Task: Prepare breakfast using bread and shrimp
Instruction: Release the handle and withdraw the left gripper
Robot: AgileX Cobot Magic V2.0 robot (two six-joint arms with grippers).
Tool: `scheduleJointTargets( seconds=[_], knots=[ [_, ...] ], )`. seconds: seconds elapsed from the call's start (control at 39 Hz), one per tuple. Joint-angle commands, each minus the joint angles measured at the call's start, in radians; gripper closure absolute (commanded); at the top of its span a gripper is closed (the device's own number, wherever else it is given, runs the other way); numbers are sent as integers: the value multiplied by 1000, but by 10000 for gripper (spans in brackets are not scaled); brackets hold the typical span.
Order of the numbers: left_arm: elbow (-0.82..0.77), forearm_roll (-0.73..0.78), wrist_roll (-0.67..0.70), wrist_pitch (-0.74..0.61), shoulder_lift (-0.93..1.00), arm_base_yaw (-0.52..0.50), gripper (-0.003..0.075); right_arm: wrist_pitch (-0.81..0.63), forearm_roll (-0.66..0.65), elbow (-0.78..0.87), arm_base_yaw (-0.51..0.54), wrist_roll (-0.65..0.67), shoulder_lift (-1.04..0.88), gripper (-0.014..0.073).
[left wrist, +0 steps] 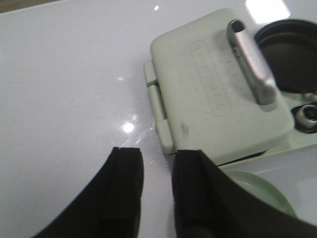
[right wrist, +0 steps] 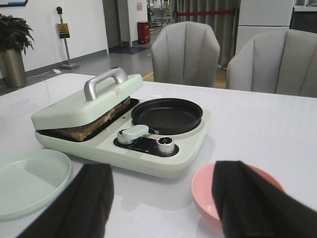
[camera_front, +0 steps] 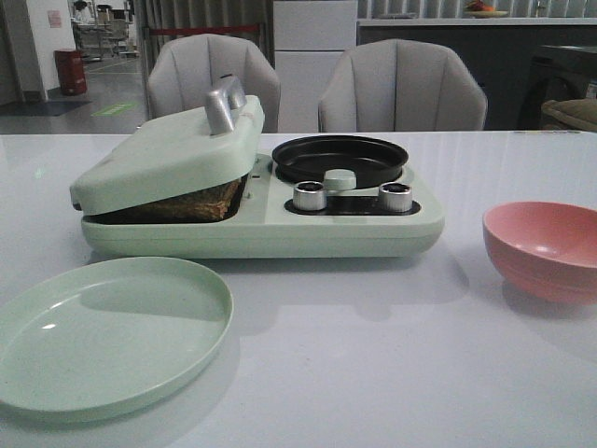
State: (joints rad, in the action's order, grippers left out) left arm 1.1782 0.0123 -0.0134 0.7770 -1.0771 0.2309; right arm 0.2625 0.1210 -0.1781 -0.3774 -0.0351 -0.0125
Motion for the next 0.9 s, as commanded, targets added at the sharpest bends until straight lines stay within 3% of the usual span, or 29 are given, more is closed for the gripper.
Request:
scheduleJointTargets(
  seconds=[0.0,0.56,0.87],
  knots=[
    [-80,-42,13,-169,122,-2,463,-90,3,-26,2,-2,-2,62],
    [-592,-42,2,-251,706,-2,463,-90,3,-26,2,-2,-2,62],
    [-775,-38,2,-294,1020,51,463,-90,3,-26,2,-2,-2,62]
  ],
)
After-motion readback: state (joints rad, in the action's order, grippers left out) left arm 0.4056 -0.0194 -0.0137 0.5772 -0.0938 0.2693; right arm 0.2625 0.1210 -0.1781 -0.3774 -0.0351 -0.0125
